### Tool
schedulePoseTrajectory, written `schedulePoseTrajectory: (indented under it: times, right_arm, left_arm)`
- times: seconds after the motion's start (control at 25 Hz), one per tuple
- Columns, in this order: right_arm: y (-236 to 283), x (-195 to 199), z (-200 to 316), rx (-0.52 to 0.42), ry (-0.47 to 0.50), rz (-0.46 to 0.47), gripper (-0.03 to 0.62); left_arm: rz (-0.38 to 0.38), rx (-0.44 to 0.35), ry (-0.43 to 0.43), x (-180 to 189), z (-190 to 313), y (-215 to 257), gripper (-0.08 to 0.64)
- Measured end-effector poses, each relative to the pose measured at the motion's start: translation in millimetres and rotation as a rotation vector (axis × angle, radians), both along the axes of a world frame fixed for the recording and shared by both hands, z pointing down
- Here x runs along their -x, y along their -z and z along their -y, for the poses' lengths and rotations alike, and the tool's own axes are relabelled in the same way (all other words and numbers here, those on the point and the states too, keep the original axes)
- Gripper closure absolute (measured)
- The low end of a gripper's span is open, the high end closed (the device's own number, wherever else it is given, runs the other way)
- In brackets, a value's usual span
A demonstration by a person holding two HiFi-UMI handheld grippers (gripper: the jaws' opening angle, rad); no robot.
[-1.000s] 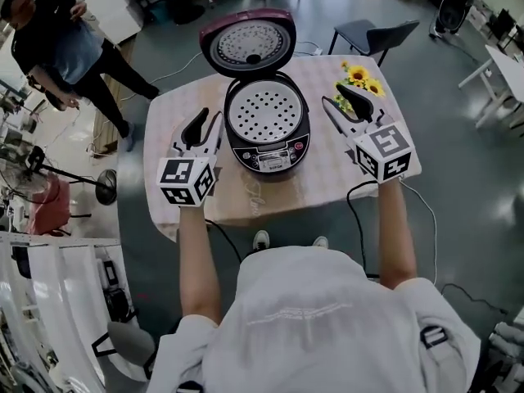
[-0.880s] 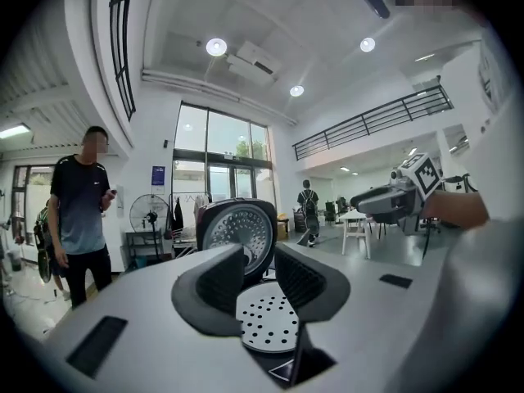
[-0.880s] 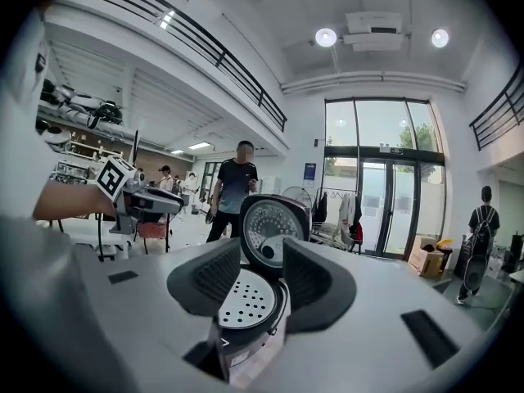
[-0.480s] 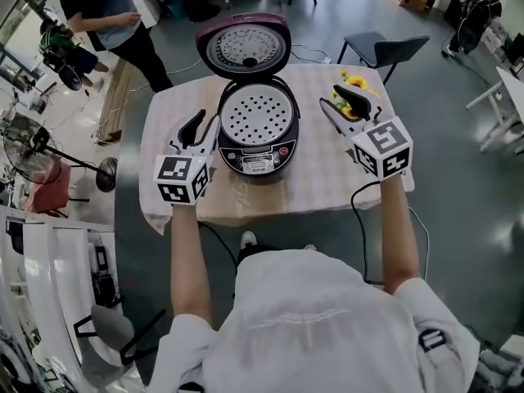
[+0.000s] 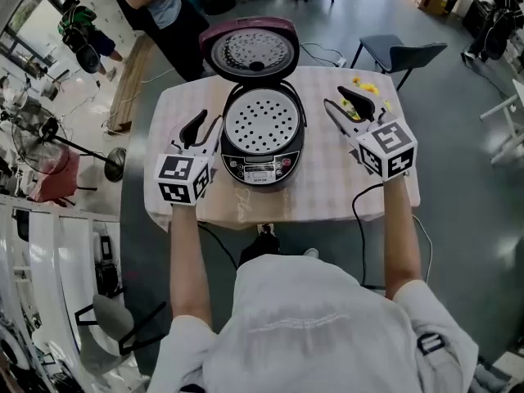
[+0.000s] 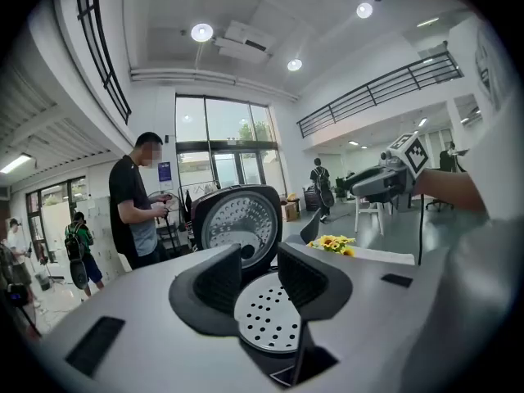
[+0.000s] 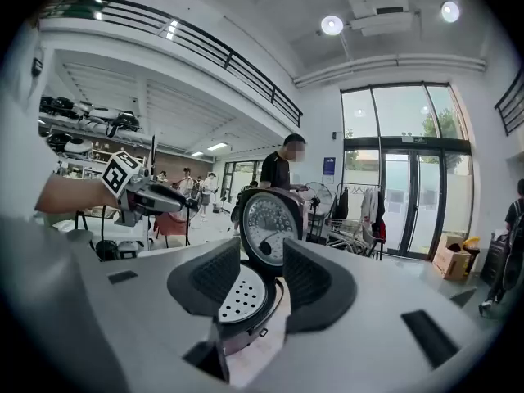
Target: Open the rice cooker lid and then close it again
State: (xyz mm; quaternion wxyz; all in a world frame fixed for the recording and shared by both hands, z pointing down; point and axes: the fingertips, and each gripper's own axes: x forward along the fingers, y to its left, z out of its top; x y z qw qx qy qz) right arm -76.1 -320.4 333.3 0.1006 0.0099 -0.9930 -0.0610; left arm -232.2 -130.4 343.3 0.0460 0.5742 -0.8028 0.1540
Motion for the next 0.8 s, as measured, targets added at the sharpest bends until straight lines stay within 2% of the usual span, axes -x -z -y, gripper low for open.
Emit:
schedulePoseTrajectory:
  times: [0.28,0.52,0.8]
  right_arm:
    - [8,60,23,-0.009,-0.003,-0.006,0.411]
    - [25,109,47,-0.008,-0.032,-0.002,0.396]
    - [16,152,65,-0.018,-0.041,-0.049,0.357]
  left_arm:
    - [-0.02,0.007,-0.031,58,32,-1,0.383]
    - [-0.008,0.009,-0.08,106,63,13,0.36]
    - [0.002,0.022,-0.14,149,97,13,0.307]
